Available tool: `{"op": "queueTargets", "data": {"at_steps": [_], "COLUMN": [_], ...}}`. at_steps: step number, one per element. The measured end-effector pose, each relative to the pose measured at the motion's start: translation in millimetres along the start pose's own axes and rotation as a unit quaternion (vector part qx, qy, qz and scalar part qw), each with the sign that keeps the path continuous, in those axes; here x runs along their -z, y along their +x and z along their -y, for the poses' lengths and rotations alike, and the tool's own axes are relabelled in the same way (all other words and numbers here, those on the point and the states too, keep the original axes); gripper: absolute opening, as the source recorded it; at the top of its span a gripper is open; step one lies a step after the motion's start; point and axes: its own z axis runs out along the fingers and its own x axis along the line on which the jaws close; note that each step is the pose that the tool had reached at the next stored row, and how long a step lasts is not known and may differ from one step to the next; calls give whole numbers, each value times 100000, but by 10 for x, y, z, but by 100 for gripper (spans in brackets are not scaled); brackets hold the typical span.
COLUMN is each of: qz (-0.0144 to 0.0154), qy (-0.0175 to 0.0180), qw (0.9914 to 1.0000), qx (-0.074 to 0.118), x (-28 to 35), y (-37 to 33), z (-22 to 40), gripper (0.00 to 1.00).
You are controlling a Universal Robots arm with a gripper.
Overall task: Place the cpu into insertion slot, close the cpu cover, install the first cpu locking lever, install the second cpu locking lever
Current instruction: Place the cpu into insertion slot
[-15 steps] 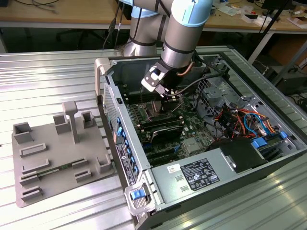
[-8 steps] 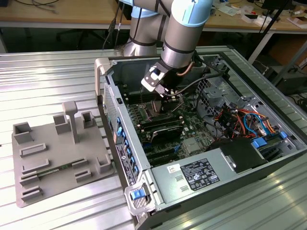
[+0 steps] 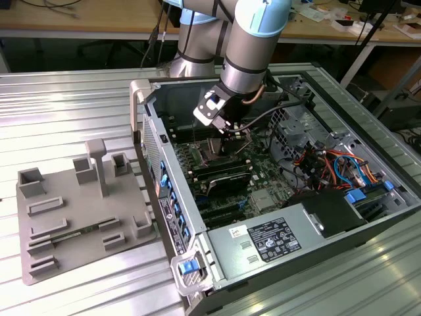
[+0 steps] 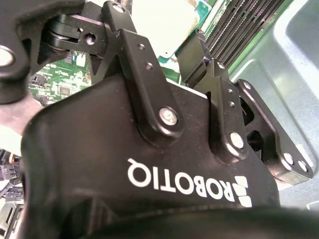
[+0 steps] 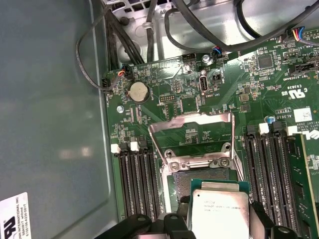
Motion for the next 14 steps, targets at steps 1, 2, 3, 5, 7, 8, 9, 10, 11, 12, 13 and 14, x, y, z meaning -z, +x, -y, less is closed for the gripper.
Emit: {"op": "queueTargets", "data": {"at_steps": [1, 2, 3, 5, 7, 8, 9, 10, 11, 12, 13, 14], "qz": [0, 4, 2, 6, 12, 12, 14, 13, 16, 18, 21, 22], "qy": [1, -2, -3, -2, -4, -5, -4, -7, -6, -6, -6, -7], "qw": [100000, 100000, 100000, 100000, 99999, 99999, 99999, 99998, 99998, 99998, 99997, 99997], "qx": [-43, -123, -184, -280, -379, -460, -522, -562, -637, -677, -738, -799], "x": [0, 0, 0, 0, 0, 0, 0, 0, 0, 0, 0, 0], "y": [0, 0, 0, 0, 0, 0, 0, 0, 0, 0, 0, 0], "z": [0, 0, 0, 0, 0, 0, 0, 0, 0, 0, 0, 0], "gripper": [55, 55, 55, 55, 55, 55, 55, 55, 55, 55, 55, 55]}}
